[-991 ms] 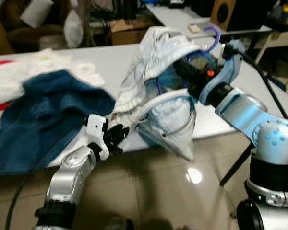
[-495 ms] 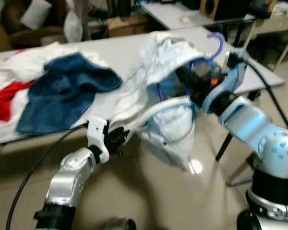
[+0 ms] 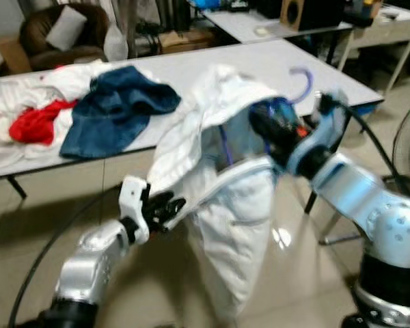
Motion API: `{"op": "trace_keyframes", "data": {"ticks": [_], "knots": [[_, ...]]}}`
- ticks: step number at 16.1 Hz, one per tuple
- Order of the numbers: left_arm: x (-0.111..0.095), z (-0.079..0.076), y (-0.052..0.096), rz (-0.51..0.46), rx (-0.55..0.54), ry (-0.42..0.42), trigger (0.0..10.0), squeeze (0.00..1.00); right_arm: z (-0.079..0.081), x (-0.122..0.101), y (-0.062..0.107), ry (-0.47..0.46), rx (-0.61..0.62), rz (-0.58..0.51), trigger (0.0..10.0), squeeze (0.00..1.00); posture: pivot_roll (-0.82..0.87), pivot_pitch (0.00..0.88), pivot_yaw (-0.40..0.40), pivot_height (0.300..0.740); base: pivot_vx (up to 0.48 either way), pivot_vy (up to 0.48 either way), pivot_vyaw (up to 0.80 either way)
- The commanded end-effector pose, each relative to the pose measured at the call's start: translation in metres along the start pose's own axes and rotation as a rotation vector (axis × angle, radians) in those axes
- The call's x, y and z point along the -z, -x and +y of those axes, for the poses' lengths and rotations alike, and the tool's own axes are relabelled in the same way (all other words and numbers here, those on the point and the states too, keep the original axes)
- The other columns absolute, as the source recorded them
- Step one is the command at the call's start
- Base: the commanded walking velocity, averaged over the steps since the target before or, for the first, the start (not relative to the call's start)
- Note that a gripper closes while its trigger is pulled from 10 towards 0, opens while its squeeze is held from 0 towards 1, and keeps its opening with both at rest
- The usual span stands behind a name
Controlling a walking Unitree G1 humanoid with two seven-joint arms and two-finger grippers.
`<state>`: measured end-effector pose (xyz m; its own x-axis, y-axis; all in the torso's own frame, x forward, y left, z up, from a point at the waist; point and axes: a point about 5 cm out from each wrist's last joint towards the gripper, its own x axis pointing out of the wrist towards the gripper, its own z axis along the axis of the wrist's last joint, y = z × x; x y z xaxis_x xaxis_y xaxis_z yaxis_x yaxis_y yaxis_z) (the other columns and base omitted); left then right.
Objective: Hang hanger
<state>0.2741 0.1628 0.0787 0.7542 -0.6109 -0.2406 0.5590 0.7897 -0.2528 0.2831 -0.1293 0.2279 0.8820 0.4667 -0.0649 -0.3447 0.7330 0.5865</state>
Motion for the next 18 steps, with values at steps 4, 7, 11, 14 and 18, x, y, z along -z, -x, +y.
{"op": "trace_keyframes", "data": {"ticks": [4,7,11,14,18], "knots": [[-0.017,0.010,0.018,-0.112,0.029,0.059,10.0,1.00,-0.002,0.005,0.000,0.016,-0.006,0.010,10.0,0.00,-0.13,0.000,0.047,0.740,0.000,0.000,0.00],[-0.015,0.002,0.029,-0.069,0.177,0.098,10.0,1.00,-0.010,0.012,-0.001,0.040,0.024,0.046,10.0,0.00,-0.12,0.004,0.046,0.740,0.000,0.000,0.00],[-0.010,-0.004,0.029,-0.014,0.223,0.065,10.0,1.00,-0.016,0.015,0.002,0.056,0.048,0.062,10.0,0.00,-0.14,0.008,0.040,0.740,0.000,0.000,0.00],[-0.007,-0.012,0.031,-0.017,0.284,0.069,10.0,1.00,-0.024,0.014,0.006,0.091,0.087,0.084,10.0,0.00,-0.15,0.010,0.016,0.740,0.000,0.000,0.00],[-0.016,-0.016,0.031,-0.174,0.272,0.178,10.0,1.00,-0.036,0.013,0.009,0.131,0.125,0.121,10.0,0.00,-0.16,0.013,-0.022,0.740,0.000,0.000,0.00]]}}
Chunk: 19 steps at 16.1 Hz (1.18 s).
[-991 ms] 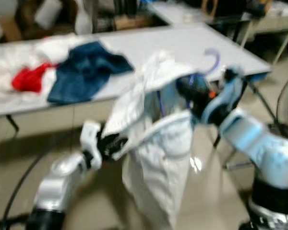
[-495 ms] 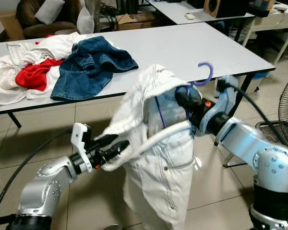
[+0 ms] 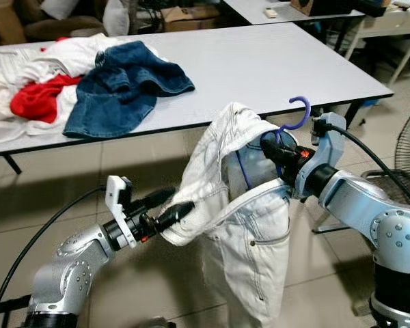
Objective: Hang hanger
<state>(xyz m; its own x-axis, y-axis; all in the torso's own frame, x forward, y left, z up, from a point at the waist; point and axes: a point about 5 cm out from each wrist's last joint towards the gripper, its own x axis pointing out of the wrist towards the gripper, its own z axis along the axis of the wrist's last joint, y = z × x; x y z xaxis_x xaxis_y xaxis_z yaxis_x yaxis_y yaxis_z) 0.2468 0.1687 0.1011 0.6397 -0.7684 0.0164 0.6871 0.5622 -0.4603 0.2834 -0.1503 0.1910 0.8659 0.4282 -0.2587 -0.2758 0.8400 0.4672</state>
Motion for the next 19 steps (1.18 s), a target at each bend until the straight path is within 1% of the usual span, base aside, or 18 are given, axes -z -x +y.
{"op": "trace_keyframes", "data": {"ticks": [1,2,3,4,5,6,7,8,9,10,11,14,16,18,19], "knots": [[-0.005,-0.003,0.001,-0.038,0.000,0.008,10.0,1.00,-0.002,-0.004,0.002,0.014,-0.002,-0.021,10.0,0.00,-0.16,0.013,-0.028,0.740,0.000,0.000,0.00],[-0.008,-0.002,0.000,-0.068,-0.027,0.004,10.0,1.00,-0.005,-0.001,0.001,0.038,0.005,-0.016,10.0,0.00,-0.16,0.015,-0.030,0.740,0.000,0.000,0.00],[-0.010,0.002,0.000,-0.075,-0.083,-0.042,10.0,1.00,-0.006,0.002,0.000,0.050,0.011,-0.015,10.0,0.00,-0.16,0.016,-0.029,0.740,0.000,0.000,0.00],[-0.014,0.010,0.000,-0.081,-0.205,-0.114,10.0,1.00,-0.008,0.005,-0.001,0.077,0.023,-0.025,10.0,0.00,-0.16,0.018,-0.028,0.740,0.000,0.000,0.00],[-0.015,0.016,-0.001,-0.061,-0.296,-0.172,10.0,1.00,-0.010,0.008,-0.001,0.110,0.029,-0.044,10.0,0.00,-0.15,0.022,-0.022,0.740,0.000,0.000,0.00],[-0.017,0.021,0.000,-0.037,-0.390,-0.240,10.0,1.00,-0.018,0.018,-0.002,0.141,0.057,-0.051,10.0,0.00,-0.14,0.024,-0.019,0.740,0.000,0.000,0.48],[-0.015,0.016,0.001,-0.018,-0.406,-0.282,10.0,1.00,-0.028,0.030,-0.002,0.235,0.106,-0.044,10.0,0.00,-0.13,0.029,-0.002,0.740,0.000,0.000,0.80],[-0.014,0.015,0.001,-0.014,-0.415,-0.291,10.0,1.00,-0.030,0.033,-0.001,0.250,0.115,-0.041,10.0,0.00,-0.13,0.029,-0.002,0.740,0.000,0.000,0.80],[-0.011,0.018,0.004,-0.009,-0.482,-0.276,10.0,0.75,-0.032,0.042,-0.001,0.281,0.107,-0.019,10.0,0.00,-0.13,0.032,0.010,0.740,0.000,0.000,0.80],[-0.009,0.021,0.005,-0.007,-0.516,-0.266,10.0,0.75,-0.032,0.046,-0.001,0.292,0.100,-0.010,10.0,0.00,-0.13,0.034,0.011,0.740,0.000,0.000,0.80],[-0.007,0.021,0.002,-0.007,-0.525,-0.274,10.0,0.24,-0.032,0.053,-0.002,0.312,0.084,0.009,10.0,0.00,-0.12,0.036,0.015,0.740,0.000,0.000,0.80],[-0.001,0.020,-0.003,0.013,-0.532,-0.316,10.0,0.22,-0.034,0.059,-0.006,0.352,0.071,0.003,10.0,0.00,-0.12,0.039,0.015,0.740,0.000,0.000,0.80],[0.003,0.021,-0.004,0.057,-0.546,-0.360,10.0,0.22,-0.039,0.060,-0.009,0.370,0.077,-0.009,10.0,0.00,-0.12,0.046,0.009,0.740,0.000,0.000,0.80],[0.004,0.023,-0.007,0.070,-0.555,-0.360,10.0,0.22,-0.036,0.061,-0.013,0.389,0.043,-0.009,10.0,0.00,-0.11,0.052,0.017,0.740,0.000,0.000,0.80],[0.003,0.023,-0.010,0.064,-0.554,-0.359,10.0,0.18,-0.035,0.062,-0.016,0.396,0.035,-0.006,10.0,0.00,-0.11,0.055,0.015,0.740,0.000,0.000,0.80]]}}
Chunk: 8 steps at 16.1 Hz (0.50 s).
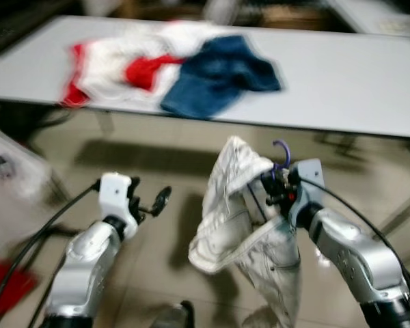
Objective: Hang hanger
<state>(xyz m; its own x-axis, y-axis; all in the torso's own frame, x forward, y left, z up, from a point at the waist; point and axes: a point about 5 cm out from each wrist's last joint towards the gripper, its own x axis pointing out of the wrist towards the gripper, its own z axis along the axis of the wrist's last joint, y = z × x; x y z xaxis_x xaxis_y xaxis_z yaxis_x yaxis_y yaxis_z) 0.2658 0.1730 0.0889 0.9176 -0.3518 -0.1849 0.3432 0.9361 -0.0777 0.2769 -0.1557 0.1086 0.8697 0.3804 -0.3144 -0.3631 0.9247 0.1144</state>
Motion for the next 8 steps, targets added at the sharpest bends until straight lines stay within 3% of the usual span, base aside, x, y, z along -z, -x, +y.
{"op": "trace_keyframes", "data": {"ticks": [1,3,7,8], "knots": [[-0.0011,-0.0007,-0.0027,0.000,-0.010,0.008,10.0,0.15,0.0033,-0.0109,-0.0035,0.031,-0.017,-0.059,10.0,0.00,-0.11,0.056,0.013,0.740,0.000,0.000,0.80],[-0.0037,0.0001,-0.0028,-0.019,-0.029,0.033,10.0,0.15,0.0050,-0.0111,-0.0055,0.009,-0.032,-0.072,10.0,0.00,-0.11,0.057,0.012,0.740,0.000,0.000,0.80],[-0.0018,-0.0013,-0.0028,0.006,-0.019,0.006,10.0,0.15,0.0085,-0.0042,-0.0081,0.019,-0.041,-0.064,10.0,0.00,-0.11,0.064,0.008,0.740,0.000,0.000,0.80],[-0.0023,-0.0024,-0.0030,0.005,-0.016,-0.003,10.0,0.16,0.0111,-0.0022,-0.0083,0.018,-0.052,-0.062,10.0,0.00,-0.11,0.066,0.007,0.740,0.000,-0.304,0.80]]}}
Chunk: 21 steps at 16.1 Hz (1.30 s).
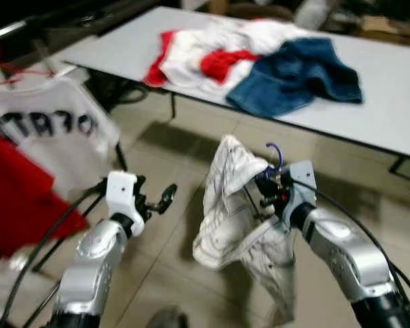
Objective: Hang hanger
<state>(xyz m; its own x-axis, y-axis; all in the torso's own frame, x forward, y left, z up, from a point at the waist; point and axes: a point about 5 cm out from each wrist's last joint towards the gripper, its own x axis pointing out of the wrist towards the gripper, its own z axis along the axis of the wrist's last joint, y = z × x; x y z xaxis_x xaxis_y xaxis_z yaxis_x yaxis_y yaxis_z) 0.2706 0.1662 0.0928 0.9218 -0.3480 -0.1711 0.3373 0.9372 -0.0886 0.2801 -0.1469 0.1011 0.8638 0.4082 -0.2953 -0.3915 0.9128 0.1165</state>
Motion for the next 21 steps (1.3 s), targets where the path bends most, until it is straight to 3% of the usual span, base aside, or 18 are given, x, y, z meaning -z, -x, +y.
{"op": "trace_keyframes", "data": {"ticks": [1,3,21], "knots": [[0.0023,0.0026,0.0028,0.020,-0.010,-0.020,10.0,0.16,0.0056,-0.0068,-0.0007,0.011,-0.026,-0.044,10.0,0.00,-0.11,0.069,0.004,0.740,0.000,-0.319,0.80],[0.0022,0.0024,0.0021,0.028,-0.004,-0.051,10.0,0.16,0.0072,-0.0032,-0.0039,0.010,-0.027,-0.038,10.0,0.00,-0.11,0.074,0.003,0.740,0.000,-0.354,0.80],[0.0016,-0.0020,-0.0022,0.031,0.032,-0.063,10.0,0.15,0.0075,0.0028,-0.0033,0.002,0.007,-0.048,10.0,0.00,-0.11,0.082,0.022,0.740,0.000,-0.406,0.80]]}}
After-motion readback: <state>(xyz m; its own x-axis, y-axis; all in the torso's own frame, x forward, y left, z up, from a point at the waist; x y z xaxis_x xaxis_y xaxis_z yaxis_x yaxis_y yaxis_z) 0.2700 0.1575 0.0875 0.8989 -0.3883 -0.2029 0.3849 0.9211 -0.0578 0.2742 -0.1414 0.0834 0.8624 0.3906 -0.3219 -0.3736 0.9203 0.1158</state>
